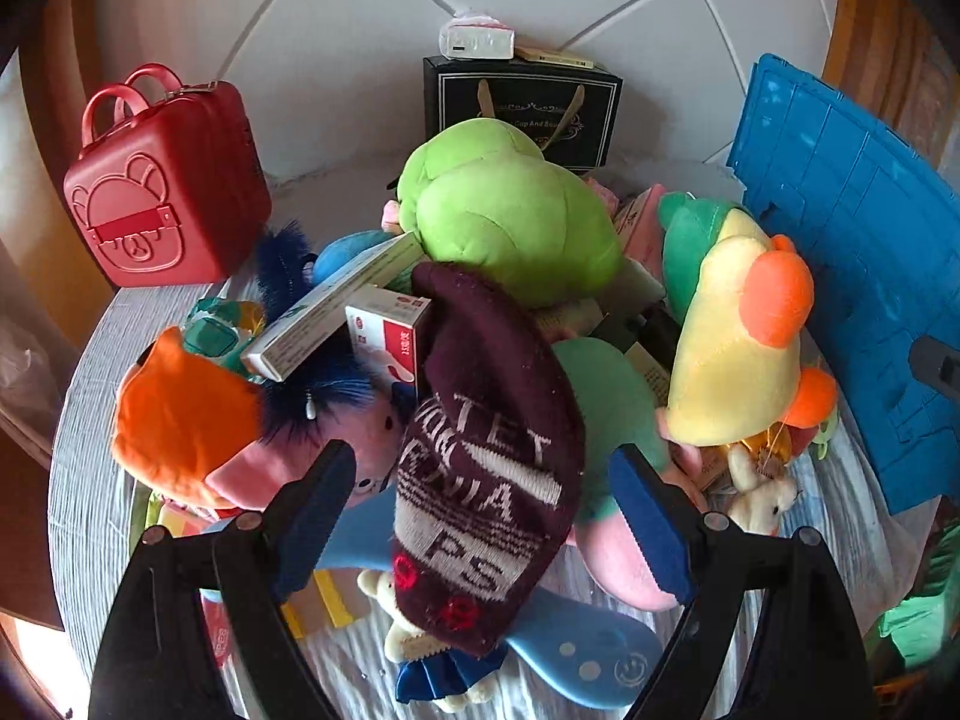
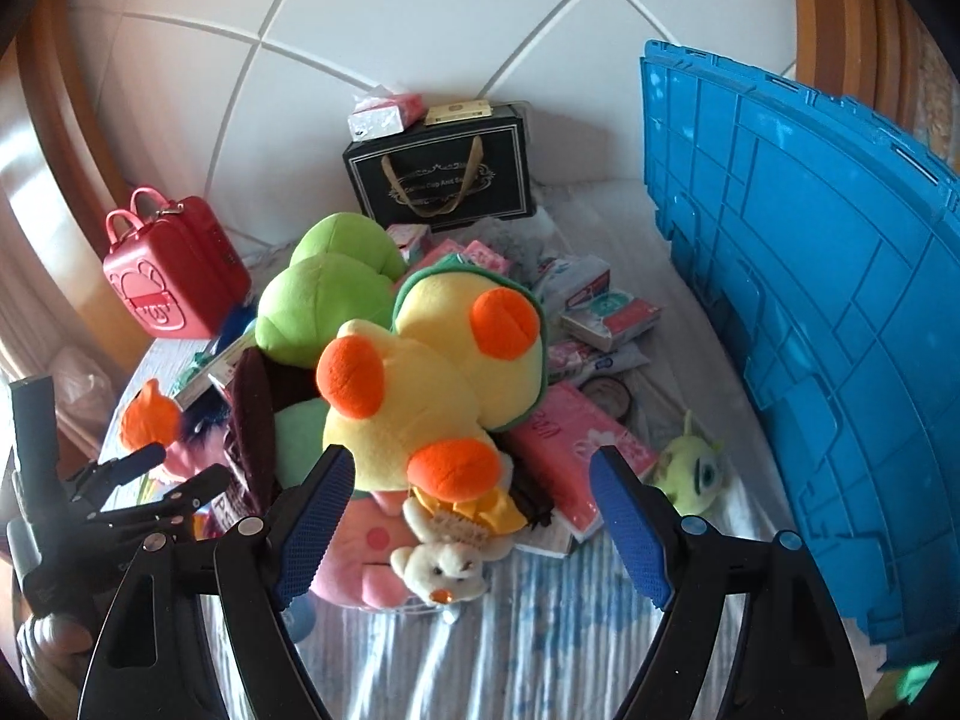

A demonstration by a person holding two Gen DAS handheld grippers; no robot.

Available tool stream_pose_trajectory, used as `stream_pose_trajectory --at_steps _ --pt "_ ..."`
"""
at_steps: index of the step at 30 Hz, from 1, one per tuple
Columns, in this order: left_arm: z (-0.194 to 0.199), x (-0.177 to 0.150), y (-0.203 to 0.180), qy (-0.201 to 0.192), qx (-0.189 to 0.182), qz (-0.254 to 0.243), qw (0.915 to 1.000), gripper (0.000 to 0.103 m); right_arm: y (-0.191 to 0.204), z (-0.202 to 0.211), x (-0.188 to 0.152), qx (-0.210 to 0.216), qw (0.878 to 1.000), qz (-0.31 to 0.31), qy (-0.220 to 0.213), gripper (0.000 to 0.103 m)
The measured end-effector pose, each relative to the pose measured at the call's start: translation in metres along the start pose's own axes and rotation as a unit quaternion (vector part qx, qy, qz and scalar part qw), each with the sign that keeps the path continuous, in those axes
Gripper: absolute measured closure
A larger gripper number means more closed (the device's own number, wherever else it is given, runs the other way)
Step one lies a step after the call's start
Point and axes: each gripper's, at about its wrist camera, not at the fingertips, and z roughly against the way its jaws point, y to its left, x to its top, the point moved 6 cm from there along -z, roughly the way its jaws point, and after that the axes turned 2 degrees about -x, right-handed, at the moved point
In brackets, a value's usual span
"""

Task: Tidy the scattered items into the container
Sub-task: 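Grasp the maroon knit hat with the left tool while the right tool grasps the yellow duck plush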

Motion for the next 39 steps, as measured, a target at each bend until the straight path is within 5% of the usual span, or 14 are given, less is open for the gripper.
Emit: stream_pose_trajectory --at_steps 7,11,13,19,23,29,34,39 --pt "-0.049 0.004 0.002 0.038 0.010 0.002 0.9992 0.018 0.000 -0.024 0.005 0.007 1.000 -0.007 0.017 0.022" --pt "-0.051 0.004 0.004 0.039 -0.031 0.025 0.9984 0.068 0.008 -0.042 -0.001 0.011 0.999 0.001 0.042 0.022" --pt "-0.042 0.013 0.002 0.019 -0.015 0.004 0.9997 0.077 0.011 -0.050 -0.001 0.008 0.999 0.002 0.052 0.022" --pt "-0.022 0.040 0.004 -0.022 -0.015 0.006 0.9996 0.081 0.026 -0.060 0.008 0.019 0.998 -0.001 0.053 0.022" --pt "-0.031 0.036 -0.001 -0.011 -0.018 -0.001 0.9998 0.081 0.044 -0.063 0.016 0.023 0.999 0.012 0.030 0.022" --pt "-0.042 0.028 0.000 0.006 -0.011 -0.002 0.9999 0.081 0.063 -0.078 0.016 0.005 0.998 0.060 0.022 0.045" --pt "-0.055 0.021 0.001 0.026 -0.012 0.003 0.9996 0.080 0.069 -0.088 0.014 -0.020 0.996 0.090 0.006 0.046" --pt "-0.042 0.024 -0.007 0.004 -0.009 -0.019 0.9998 0.083 0.068 -0.097 0.013 -0.034 0.994 0.104 -0.005 0.051"
